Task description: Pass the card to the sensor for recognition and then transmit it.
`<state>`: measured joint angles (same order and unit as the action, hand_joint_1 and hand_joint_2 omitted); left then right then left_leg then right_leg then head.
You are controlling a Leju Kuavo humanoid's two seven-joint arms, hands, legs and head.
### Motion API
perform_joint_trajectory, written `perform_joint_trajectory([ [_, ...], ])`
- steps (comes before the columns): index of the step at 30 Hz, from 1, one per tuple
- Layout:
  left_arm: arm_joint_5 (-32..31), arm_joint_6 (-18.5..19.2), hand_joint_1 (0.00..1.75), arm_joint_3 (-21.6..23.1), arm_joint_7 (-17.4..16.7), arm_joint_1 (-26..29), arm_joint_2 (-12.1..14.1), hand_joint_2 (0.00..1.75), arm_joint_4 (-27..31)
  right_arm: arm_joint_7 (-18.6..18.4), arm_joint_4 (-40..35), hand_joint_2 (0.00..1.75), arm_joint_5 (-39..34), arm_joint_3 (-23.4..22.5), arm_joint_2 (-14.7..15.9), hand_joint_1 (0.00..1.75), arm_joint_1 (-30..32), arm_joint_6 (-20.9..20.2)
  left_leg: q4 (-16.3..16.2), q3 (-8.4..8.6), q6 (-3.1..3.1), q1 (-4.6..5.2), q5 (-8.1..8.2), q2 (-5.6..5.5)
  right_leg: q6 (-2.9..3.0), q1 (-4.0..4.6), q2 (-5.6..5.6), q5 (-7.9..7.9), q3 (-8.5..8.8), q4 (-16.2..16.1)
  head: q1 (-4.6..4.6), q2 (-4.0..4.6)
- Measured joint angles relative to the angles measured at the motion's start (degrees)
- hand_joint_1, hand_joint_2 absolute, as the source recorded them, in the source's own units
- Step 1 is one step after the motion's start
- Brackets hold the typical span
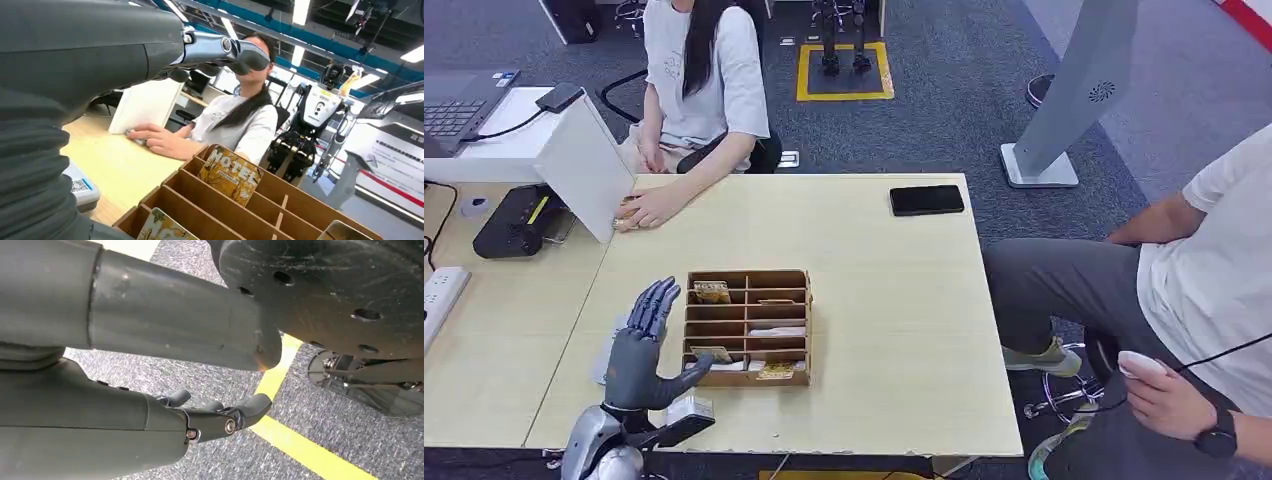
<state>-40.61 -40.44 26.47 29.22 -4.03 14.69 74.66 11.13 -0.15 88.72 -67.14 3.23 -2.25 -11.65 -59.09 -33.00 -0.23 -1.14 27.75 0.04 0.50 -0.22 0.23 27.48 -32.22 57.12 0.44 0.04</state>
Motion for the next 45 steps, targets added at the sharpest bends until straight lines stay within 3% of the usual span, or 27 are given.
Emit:
perform_joint_trajectory([
  [45,-0.90,0.00,0.00,-0.09,-0.37,0.13,-0.04,1.75,0.13,-0.02,0.02,0.00,0.00,0.00,0.00,0.00,0.00,0.00,0.00,0.00,0.00,0.00,0.00,0.00,0.00,0.00,0.00,0.00,0.00,0.00,0.00,0.00],
])
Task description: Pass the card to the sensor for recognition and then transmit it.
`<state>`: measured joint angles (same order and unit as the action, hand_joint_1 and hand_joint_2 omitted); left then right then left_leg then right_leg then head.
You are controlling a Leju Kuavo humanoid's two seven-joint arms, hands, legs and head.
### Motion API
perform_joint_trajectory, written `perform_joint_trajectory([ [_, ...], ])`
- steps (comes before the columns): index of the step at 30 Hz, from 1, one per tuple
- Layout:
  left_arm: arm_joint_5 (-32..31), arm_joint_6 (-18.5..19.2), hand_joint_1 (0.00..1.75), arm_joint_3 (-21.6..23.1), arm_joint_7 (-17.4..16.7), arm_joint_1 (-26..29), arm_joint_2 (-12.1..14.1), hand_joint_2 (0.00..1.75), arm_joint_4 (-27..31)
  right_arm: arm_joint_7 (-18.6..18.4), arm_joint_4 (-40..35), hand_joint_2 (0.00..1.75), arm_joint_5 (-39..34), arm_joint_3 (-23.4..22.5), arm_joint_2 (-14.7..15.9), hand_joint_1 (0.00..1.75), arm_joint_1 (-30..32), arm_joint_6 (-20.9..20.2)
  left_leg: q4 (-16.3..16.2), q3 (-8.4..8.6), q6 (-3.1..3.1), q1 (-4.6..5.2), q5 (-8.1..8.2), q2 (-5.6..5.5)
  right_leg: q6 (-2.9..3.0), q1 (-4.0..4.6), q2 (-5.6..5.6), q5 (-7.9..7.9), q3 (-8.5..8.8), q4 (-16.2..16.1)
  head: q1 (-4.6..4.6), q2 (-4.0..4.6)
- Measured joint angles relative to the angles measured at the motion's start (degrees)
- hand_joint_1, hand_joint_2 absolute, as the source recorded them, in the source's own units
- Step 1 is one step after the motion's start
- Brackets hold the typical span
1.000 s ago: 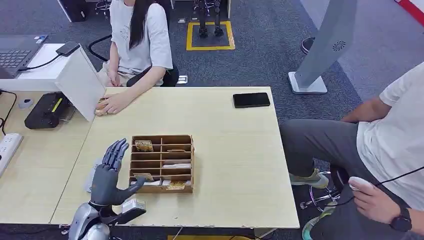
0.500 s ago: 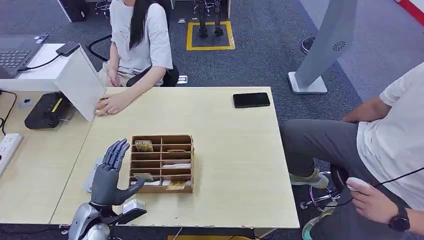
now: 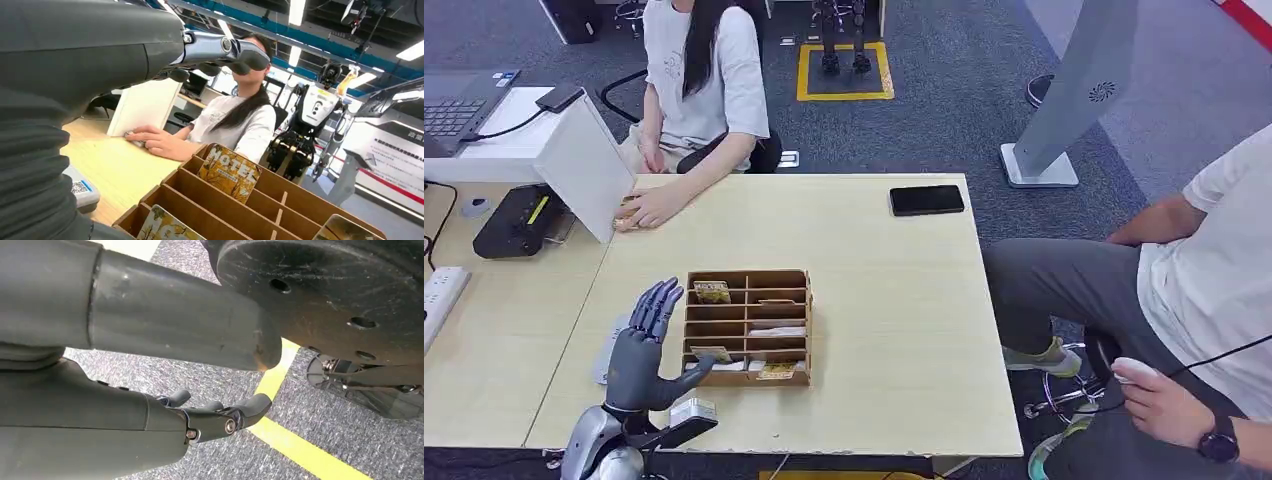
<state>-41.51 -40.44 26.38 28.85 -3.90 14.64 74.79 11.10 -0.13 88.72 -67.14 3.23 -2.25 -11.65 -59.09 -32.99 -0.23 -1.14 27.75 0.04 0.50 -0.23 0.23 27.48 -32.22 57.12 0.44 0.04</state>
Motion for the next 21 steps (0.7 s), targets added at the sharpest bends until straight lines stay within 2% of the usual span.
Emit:
perform_joint_trajectory([
  [15,-1.68,0.00,0.00,0.00,-0.24,-0.01,0.70,1.75,0.37,-0.11,0.00,0.00,0.00,0.02,0.00,0.00,-0.01,-0.02,0.00,0.00,0.00,0.00,0.00,0.00,0.00,0.00,0.00,0.00,0.00,0.00,0.00,0.00],
  [16,-1.90,0.00,0.00,0.00,-0.61,-0.01,1.35,1.75,0.37,-0.09,0.00,0.00,0.00,0.00,0.00,0.00,-0.01,-0.06,0.00,0.00,0.00,-0.01,0.00,0.01,0.00,0.00,0.00,0.00,0.00,0.00,0.00,0.00],
  [17,-2.63,0.00,0.00,0.04,-2.08,-0.05,3.14,1.75,0.37,-0.13,0.00,0.00,0.00,0.00,0.00,0.00,-0.04,-0.37,0.00,0.01,0.00,-0.01,0.00,0.01,0.00,0.00,0.01,0.00,0.00,0.00,-0.02,0.00],
  [21,-4.42,0.22,0.00,0.44,-3.72,-0.25,4.26,1.75,0.31,-0.13,0.00,0.00,0.00,0.02,0.00,0.00,-0.09,-0.57,0.00,0.01,0.00,-0.01,0.00,0.01,0.00,0.00,0.01,0.00,0.00,0.00,0.00,0.00],
])
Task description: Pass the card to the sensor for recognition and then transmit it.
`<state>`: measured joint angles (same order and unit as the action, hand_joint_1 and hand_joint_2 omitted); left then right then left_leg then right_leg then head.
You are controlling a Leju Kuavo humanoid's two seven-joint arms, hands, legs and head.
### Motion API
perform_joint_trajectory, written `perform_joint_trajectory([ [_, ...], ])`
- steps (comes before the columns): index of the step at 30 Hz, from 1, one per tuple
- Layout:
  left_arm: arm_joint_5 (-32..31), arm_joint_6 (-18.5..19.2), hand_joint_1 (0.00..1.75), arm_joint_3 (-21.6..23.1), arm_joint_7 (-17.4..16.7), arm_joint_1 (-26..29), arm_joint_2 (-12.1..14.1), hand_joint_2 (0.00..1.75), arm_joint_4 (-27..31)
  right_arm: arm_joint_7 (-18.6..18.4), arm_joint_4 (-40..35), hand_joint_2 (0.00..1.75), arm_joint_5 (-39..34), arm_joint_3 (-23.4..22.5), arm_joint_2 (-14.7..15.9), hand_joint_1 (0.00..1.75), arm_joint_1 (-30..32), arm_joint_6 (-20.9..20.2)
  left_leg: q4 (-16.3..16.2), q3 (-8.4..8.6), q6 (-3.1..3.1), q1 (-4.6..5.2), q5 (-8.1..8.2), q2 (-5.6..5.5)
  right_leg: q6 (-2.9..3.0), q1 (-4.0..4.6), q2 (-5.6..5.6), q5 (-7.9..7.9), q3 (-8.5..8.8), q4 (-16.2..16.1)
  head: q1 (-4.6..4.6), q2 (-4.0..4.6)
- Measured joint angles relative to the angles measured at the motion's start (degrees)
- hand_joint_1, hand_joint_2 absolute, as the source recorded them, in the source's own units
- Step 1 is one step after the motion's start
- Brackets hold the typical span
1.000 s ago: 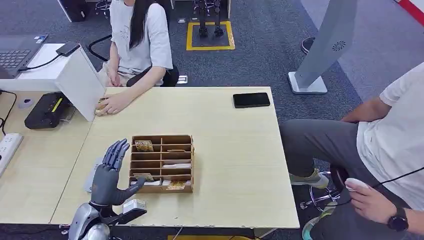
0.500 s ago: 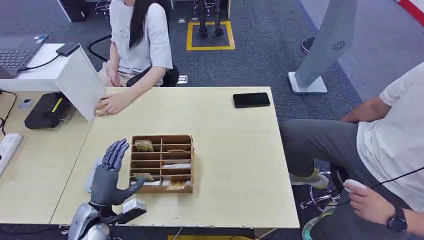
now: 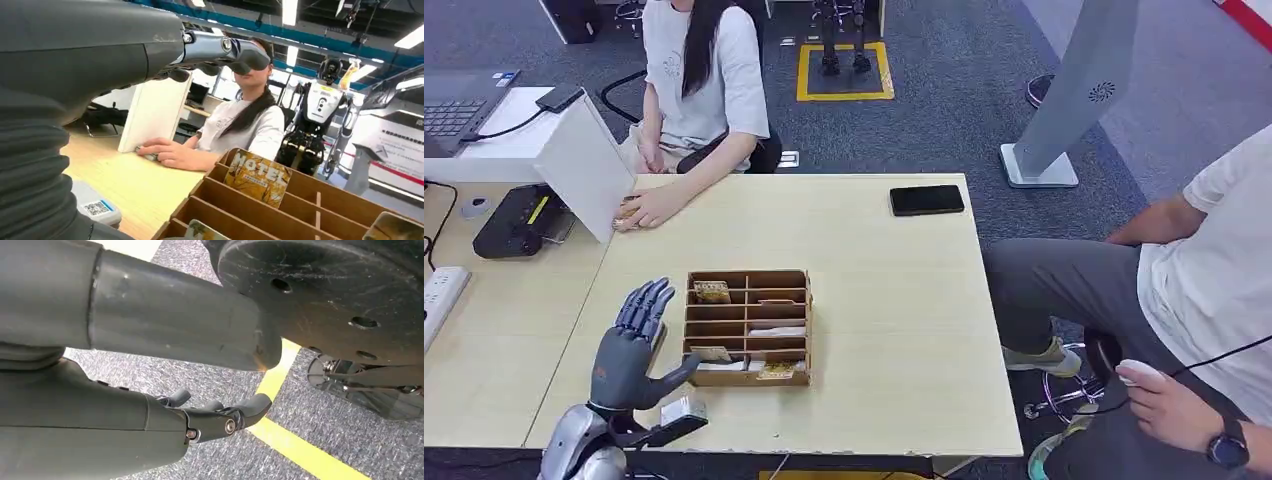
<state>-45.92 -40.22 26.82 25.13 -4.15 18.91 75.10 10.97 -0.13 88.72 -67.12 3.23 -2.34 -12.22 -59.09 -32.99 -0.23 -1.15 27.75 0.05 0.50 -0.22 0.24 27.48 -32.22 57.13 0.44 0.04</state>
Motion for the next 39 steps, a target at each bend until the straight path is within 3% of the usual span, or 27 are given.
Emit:
perform_joint_trajectory([
  [10,-0.06,1.33,0.00,5.55,-4.00,-2.08,5.01,1.75,-1.94,0.00,-0.02,0.00,0.00,0.09,0.00,0.00,-0.41,0.09,0.00,0.01,0.01,0.00,-0.01,0.00,0.00,0.00,0.00,0.00,0.01,0.00,0.00,0.00],
  [18,1.45,3.76,0.00,7.61,-4.21,-3.04,8.35,1.75,-1.35,0.07,0.00,0.00,0.00,0.15,0.00,0.00,-0.48,0.55,0.00,0.03,0.00,0.00,-0.01,0.01,0.01,0.00,0.01,0.00,0.01,0.01,0.00,0.00],
  [26,2.51,5.07,0.00,8.44,-4.11,-3.16,9.96,1.75,-0.22,0.22,0.00,0.00,0.00,0.35,0.00,0.00,-0.48,0.70,0.00,0.03,-0.02,0.00,-0.03,0.01,0.01,0.00,0.01,-0.01,0.01,0.01,-0.02,0.00],
  [39,11.15,13.95,0.00,8.52,-1.00,-3.12,13.49,1.75,8.66,1.22,0.00,0.00,0.00,0.81,0.00,0.00,-0.22,1.07,0.00,0.02,-0.02,0.00,-0.04,0.01,0.01,0.00,0.02,-0.01,0.00,0.01,-0.04,0.00],
])
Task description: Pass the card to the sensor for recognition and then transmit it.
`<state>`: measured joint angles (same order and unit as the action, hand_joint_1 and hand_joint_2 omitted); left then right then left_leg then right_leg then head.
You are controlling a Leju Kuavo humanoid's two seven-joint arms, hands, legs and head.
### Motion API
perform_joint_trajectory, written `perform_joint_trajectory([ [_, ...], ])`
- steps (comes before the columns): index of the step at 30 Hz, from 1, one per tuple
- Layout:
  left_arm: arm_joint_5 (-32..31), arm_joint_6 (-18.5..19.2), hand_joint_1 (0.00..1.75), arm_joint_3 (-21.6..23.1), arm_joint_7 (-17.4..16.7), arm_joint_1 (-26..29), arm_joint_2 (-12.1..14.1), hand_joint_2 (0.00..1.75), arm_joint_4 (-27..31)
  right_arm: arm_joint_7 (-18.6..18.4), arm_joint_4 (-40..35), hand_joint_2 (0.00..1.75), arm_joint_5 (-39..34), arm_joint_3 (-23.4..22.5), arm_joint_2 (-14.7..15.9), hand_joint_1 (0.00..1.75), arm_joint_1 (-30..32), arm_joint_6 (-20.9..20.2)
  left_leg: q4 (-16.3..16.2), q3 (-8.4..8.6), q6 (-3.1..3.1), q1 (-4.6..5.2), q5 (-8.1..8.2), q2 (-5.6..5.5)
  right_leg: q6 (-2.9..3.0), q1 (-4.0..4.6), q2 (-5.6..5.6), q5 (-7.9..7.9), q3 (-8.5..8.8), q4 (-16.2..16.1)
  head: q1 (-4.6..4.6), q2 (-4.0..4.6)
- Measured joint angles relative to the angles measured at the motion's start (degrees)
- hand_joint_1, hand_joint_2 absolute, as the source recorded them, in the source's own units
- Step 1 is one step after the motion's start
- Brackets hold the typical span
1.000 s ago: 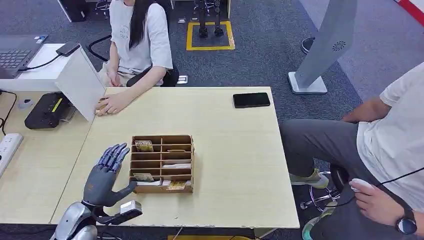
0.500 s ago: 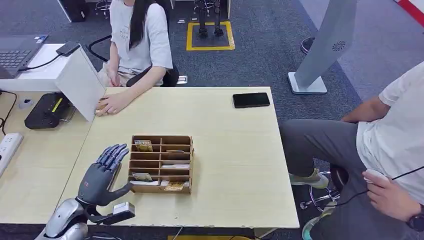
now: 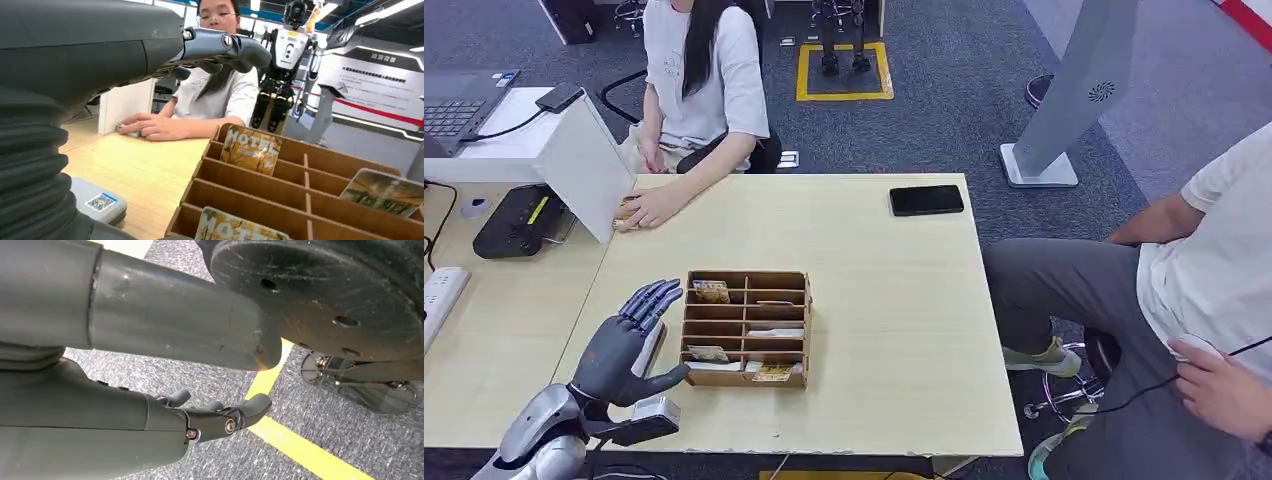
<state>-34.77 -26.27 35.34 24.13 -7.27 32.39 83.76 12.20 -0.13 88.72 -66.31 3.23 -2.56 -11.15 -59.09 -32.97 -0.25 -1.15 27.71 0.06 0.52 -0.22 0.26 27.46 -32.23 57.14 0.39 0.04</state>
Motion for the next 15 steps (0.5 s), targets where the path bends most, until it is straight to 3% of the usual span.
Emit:
perform_joint_trajectory([
  [10,1.40,1.99,0.00,0.00,1.14,0.04,1.99,1.75,3.21,0.07,0.00,0.00,0.00,0.31,0.00,0.00,0.00,0.00,0.00,0.00,0.00,-0.01,-0.01,-0.01,0.00,0.00,-0.01,0.00,0.01,0.00,0.02,0.00],
  [15,1.33,5.40,0.00,0.02,1.73,0.06,3.50,1.75,4.50,0.09,0.00,0.00,0.00,0.50,0.00,0.00,0.00,0.07,0.00,0.00,-0.01,-0.01,-0.01,-0.01,0.01,0.00,-0.01,-0.01,0.01,0.00,0.00,0.00],
])
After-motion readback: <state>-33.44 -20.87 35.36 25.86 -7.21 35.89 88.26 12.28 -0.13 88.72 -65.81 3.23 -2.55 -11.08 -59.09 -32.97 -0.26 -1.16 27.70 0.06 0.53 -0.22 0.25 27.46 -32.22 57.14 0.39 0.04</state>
